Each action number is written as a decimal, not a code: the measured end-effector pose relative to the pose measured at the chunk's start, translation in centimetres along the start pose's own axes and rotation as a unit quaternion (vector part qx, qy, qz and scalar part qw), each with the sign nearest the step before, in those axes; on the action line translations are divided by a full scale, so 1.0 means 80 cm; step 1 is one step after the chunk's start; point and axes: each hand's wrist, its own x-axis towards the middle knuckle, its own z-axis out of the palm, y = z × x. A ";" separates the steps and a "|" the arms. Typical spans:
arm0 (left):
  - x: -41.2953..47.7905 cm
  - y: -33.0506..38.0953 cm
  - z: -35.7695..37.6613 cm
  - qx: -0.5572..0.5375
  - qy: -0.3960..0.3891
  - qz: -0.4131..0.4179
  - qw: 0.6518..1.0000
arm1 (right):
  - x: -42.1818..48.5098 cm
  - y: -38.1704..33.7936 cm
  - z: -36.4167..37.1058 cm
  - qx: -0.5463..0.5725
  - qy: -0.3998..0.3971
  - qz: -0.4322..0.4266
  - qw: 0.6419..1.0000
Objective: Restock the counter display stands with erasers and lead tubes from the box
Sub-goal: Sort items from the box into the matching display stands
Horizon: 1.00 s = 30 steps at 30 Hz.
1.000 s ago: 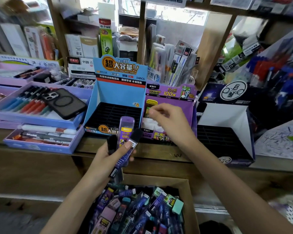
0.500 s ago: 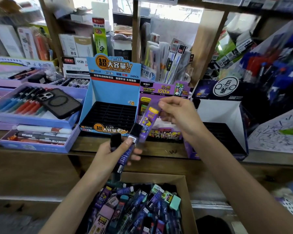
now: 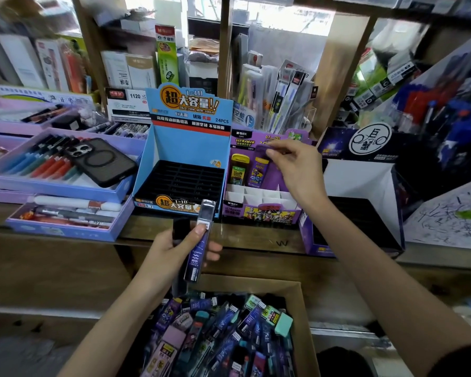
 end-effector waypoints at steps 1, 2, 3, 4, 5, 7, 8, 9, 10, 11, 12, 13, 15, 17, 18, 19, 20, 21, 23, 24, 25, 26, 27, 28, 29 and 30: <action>0.000 0.001 0.000 0.001 0.000 -0.001 1.000 | 0.000 0.004 0.004 -0.012 -0.012 0.006 1.000; -0.001 0.001 0.000 0.002 0.001 -0.001 1.000 | 0.000 0.008 0.007 -0.020 -0.025 0.014 0.999; -0.001 0.002 -0.001 0.002 0.001 0.000 1.000 | -0.001 0.012 0.010 -0.024 -0.037 0.025 0.999; -0.001 0.002 0.000 0.001 0.000 -0.001 1.000 | -0.001 0.016 0.012 -0.023 -0.044 0.037 0.998; -0.001 0.002 0.000 -0.001 -0.001 -0.003 1.000 | -0.002 0.020 0.014 -0.017 -0.048 0.047 0.998; -0.001 0.002 0.002 -0.004 -0.005 -0.006 1.000 | -0.003 0.024 0.015 0.004 -0.050 0.065 0.997; -0.001 0.001 0.003 -0.003 -0.006 -0.006 1.000 | -0.004 0.025 0.015 0.008 -0.053 0.067 0.996; 0.000 0.001 0.004 -0.002 -0.008 -0.006 1.000 | -0.004 0.025 0.014 0.002 -0.058 0.067 0.996; 0.000 0.001 0.005 -0.002 -0.009 -0.006 1.000 | -0.007 0.023 0.012 -0.010 -0.062 0.065 0.996; 0.001 0.001 0.007 -0.004 -0.011 -0.006 1.000 | -0.011 0.021 0.010 -0.025 -0.060 0.061 0.996; 0.001 0.001 0.010 -0.006 -0.013 -0.005 1.000 | -0.018 0.019 0.007 -0.040 -0.049 0.056 0.996; 0.002 0.001 0.012 -0.010 -0.015 -0.003 1.000 | -0.026 0.016 0.003 -0.051 -0.034 0.049 0.997; 0.004 0.001 0.019 -0.013 -0.020 -0.004 1.000 | -0.049 0.010 -0.005 -0.034 -0.032 0.051 0.998; 0.006 0.003 0.030 -0.012 -0.033 -0.006 0.999 | -0.074 0.003 -0.012 0.044 -0.100 0.078 0.991; 0.007 0.004 0.036 -0.011 -0.042 -0.006 0.999 | -0.086 0.001 -0.015 0.088 -0.139 0.095 0.982; 0.009 0.005 0.043 -0.009 -0.052 -0.004 0.999 | -0.096 -0.001 -0.018 0.128 -0.165 0.110 0.972; 0.010 0.006 0.051 -0.008 -0.062 -0.001 0.998 | -0.103 -0.001 -0.021 0.158 -0.178 0.119 0.964; 0.010 0.007 0.059 -0.007 -0.069 0.002 0.998 | -0.108 -0.002 -0.025 0.174 -0.182 0.123 0.960; 0.012 0.008 0.076 -0.015 -0.075 -0.001 0.997 | -0.114 -0.001 -0.034 0.185 -0.178 0.125 0.958; 0.013 0.007 0.085 -0.022 -0.076 -0.006 0.997 | -0.115 -0.001 -0.040 0.189 -0.170 0.124 0.959; 0.014 0.007 0.093 -0.030 -0.077 -0.010 0.997 | -0.116 0.000 -0.045 0.193 -0.161 0.124 0.960; 0.016 0.005 0.100 -0.037 -0.080 -0.011 0.996 | -0.117 0.001 -0.051 0.193 -0.157 0.124 0.961; 0.017 0.004 0.107 -0.039 -0.085 -0.010 0.996 | -0.118 0.001 -0.056 0.191 -0.159 0.123 0.961; 0.018 0.002 0.113 -0.038 -0.093 -0.009 0.995 | -0.120 0.002 -0.061 0.184 -0.165 0.120 0.961; 0.019 0.001 0.118 -0.033 -0.102 -0.005 0.994 | -0.121 0.002 -0.065 0.177 -0.169 0.118 0.962; 0.020 -0.001 0.123 -0.025 -0.109 0.002 0.994 | -0.120 0.003 -0.071 0.176 -0.164 0.120 0.963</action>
